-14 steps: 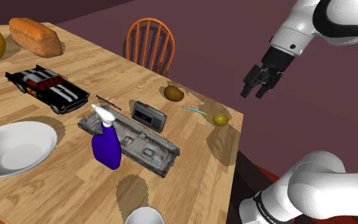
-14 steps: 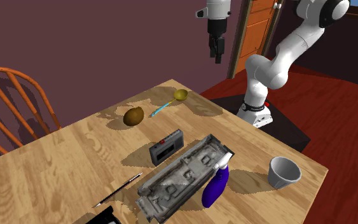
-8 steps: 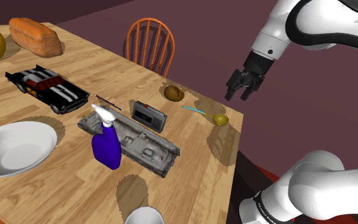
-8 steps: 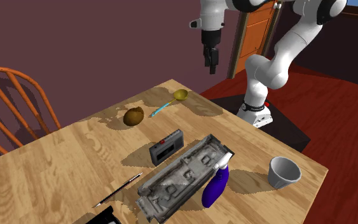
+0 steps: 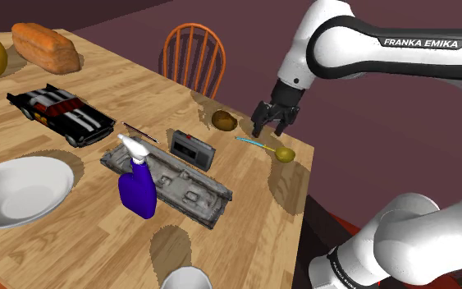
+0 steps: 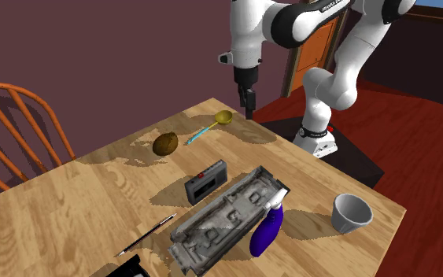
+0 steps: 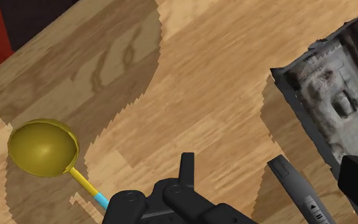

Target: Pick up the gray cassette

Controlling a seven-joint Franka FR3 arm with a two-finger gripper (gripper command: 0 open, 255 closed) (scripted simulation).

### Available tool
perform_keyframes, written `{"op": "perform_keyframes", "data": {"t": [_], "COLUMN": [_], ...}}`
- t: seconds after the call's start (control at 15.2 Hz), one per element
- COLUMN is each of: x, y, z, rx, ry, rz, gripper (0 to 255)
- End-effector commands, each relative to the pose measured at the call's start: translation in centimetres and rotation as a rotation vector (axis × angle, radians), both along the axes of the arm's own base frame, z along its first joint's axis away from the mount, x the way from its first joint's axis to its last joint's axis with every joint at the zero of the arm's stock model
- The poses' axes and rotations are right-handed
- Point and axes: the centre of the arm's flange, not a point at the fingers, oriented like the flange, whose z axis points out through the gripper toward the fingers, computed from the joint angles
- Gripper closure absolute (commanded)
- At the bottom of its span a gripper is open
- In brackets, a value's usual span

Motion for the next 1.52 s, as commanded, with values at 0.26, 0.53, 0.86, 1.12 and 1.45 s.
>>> {"op": "perform_keyframes", "data": {"t": [0.26, 0.53, 0.86, 1.12, 1.45], "x": [5.0, 8.2, 10.7, 10.7, 10.8], "y": [4.7, 7.7, 10.2, 10.2, 10.2], "z": [-4.4, -7.6, -10.6, -12.7, -14.0], "rx": [-0.015, -0.026, -0.034, -0.034, -0.034], "ry": [0.005, 0.009, 0.013, 0.013, 0.013], "rz": [0.022, 0.036, 0.047, 0.047, 0.047], "gripper": [0, 0, 0, 0, 255]}}
